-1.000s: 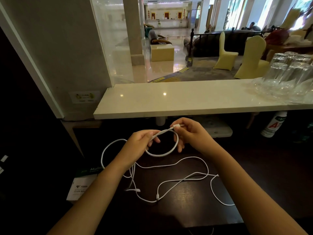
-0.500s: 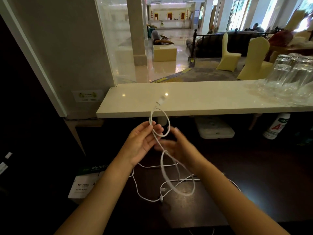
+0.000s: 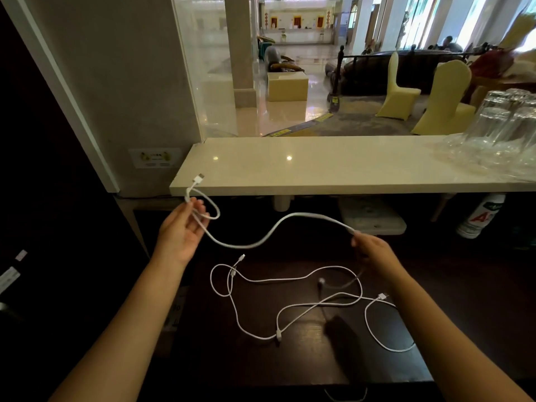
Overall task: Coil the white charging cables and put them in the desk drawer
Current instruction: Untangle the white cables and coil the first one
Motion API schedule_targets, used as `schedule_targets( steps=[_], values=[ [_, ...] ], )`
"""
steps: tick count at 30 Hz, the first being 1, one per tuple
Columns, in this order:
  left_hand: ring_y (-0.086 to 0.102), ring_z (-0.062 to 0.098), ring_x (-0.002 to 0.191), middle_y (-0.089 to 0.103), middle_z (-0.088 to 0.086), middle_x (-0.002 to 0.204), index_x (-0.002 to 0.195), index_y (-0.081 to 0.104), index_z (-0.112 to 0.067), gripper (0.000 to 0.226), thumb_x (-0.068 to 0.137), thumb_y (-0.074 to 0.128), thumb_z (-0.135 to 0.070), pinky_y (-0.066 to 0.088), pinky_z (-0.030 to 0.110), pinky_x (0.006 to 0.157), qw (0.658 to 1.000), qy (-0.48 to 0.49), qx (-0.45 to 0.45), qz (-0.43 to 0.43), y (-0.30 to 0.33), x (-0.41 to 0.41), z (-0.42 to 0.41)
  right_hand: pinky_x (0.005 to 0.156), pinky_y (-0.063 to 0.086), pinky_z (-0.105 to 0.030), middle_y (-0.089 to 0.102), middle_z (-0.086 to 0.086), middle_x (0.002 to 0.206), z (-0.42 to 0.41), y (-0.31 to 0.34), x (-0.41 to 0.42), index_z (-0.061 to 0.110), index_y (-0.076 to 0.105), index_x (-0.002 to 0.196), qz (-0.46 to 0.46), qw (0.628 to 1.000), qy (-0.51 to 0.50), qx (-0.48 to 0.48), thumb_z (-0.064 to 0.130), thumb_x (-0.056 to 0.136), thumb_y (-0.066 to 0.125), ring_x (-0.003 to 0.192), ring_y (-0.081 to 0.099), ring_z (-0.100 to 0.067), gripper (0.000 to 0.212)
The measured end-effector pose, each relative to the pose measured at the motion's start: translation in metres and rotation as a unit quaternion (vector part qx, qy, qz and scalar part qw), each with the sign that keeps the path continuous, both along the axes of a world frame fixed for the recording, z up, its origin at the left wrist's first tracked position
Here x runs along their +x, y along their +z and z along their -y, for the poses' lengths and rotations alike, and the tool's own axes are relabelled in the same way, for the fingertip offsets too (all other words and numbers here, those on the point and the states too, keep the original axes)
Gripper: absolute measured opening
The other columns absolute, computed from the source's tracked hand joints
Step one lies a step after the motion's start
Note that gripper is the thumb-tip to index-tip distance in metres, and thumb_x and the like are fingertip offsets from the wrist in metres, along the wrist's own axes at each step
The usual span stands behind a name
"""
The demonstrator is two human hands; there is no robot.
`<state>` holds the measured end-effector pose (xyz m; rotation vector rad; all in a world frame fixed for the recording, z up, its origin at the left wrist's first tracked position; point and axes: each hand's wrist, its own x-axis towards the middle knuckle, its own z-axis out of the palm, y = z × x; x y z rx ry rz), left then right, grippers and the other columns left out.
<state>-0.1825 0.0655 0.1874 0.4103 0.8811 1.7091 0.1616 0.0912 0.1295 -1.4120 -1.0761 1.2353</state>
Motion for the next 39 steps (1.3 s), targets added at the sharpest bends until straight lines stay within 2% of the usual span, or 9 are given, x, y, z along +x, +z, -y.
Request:
schedule_targets(
  steps=[3,6,9,12,20,23,28,34,39],
  values=[
    [0.068,0.002,0.059,0.071,-0.007,0.059,0.072,0.068,-0.017,0.030,0.093,0.048,-0.011,0.057,0.019,0.058,0.999,0.036,-0.013,0.005,-0.002,-0.020,0.002,0.035,0.027,-0.016,0.040,0.005,0.040,-0.006,0.000,0.021,0.012,0.051,0.060,-0.005,0.996,-0.083,-0.024,0.014,0.090,0.049,0.037,0.037,-0.006,0.030],
    [0.068,0.002,0.061,0.071,-0.006,0.062,0.070,0.072,-0.016,0.034,0.093,0.047,-0.011,0.056,0.017,0.060,1.000,0.008,0.009,0.027,-0.003,-0.017,0.005,0.050,0.038,-0.026,0.053,-0.010,0.060,-0.006,0.000,0.016,0.009,0.063,0.063,0.194,0.980,0.019,-0.031,0.013,0.088,0.046,0.057,0.049,-0.023,0.031],
    [0.067,0.002,0.059,0.071,-0.004,0.062,0.063,0.076,-0.015,0.035,0.087,0.050,-0.013,0.056,0.017,0.059,0.997,-0.069,0.024,-0.007,0.002,0.008,0.009,0.093,0.041,-0.032,0.066,-0.014,0.115,0.000,0.002,-0.015,0.005,0.069,0.105,0.364,0.922,0.125,0.037,0.013,0.092,0.049,0.111,0.057,-0.027,0.025],
    [0.067,0.003,0.058,0.069,-0.003,0.060,0.067,0.076,-0.015,0.021,0.072,0.055,-0.017,0.056,0.018,0.060,0.990,-0.132,0.027,-0.043,0.006,0.036,0.013,0.109,0.024,-0.023,0.047,-0.004,0.140,0.017,0.020,-0.059,0.011,0.055,0.127,0.311,0.915,0.192,0.169,0.012,0.093,0.051,0.133,0.037,-0.014,0.035],
    [0.070,0.008,0.068,0.072,0.001,0.069,0.092,0.059,-0.008,0.019,0.093,0.041,-0.009,0.057,0.020,0.063,0.976,-0.208,0.044,-0.037,0.002,0.058,0.022,0.099,0.040,-0.014,0.057,-0.010,0.130,0.067,0.028,-0.129,0.008,0.047,0.131,0.046,0.915,0.398,0.053,0.011,0.096,0.044,0.118,0.053,-0.010,0.035],
    [0.070,0.007,0.068,0.072,0.000,0.070,0.095,0.061,-0.008,0.020,0.078,0.056,-0.017,0.057,0.020,0.063,0.969,-0.233,0.053,-0.055,0.003,0.057,0.025,0.096,0.040,-0.013,0.056,0.007,0.117,0.069,0.017,-0.141,0.017,0.049,0.125,0.058,0.914,0.393,0.078,0.012,0.093,0.051,0.108,0.052,0.004,0.032],
    [0.062,0.005,0.059,0.066,-0.003,0.068,0.090,0.072,-0.012,0.048,0.049,0.088,-0.033,0.053,0.017,0.055,0.962,-0.253,0.074,-0.075,0.000,0.038,0.027,0.062,0.047,-0.014,0.053,-0.002,0.066,0.059,0.019,-0.121,0.010,0.057,0.081,0.039,0.891,0.453,0.019,0.007,0.094,0.047,0.057,0.056,-0.002,0.016],
    [0.050,0.002,0.046,0.057,-0.006,0.057,0.079,0.073,-0.016,0.041,0.048,0.088,-0.039,0.044,0.014,0.046,0.947,-0.288,0.085,-0.114,0.002,0.016,0.036,0.070,0.043,-0.021,0.060,-0.003,0.070,0.023,0.013,-0.067,0.029,0.067,0.072,0.190,0.824,0.533,-0.018,0.020,0.086,0.060,0.066,0.055,-0.008,0.018],
    [0.043,0.000,0.038,0.055,-0.006,0.055,0.077,0.072,-0.015,0.039,0.050,0.087,-0.039,0.039,0.012,0.041,0.927,-0.339,0.064,-0.144,-0.004,0.014,0.048,0.071,0.049,-0.016,0.067,0.007,0.068,-0.005,0.028,-0.056,0.021,0.066,0.075,0.222,0.844,0.487,-0.018,0.003,0.084,0.062,0.066,0.061,-0.003,0.020]
  ],
)
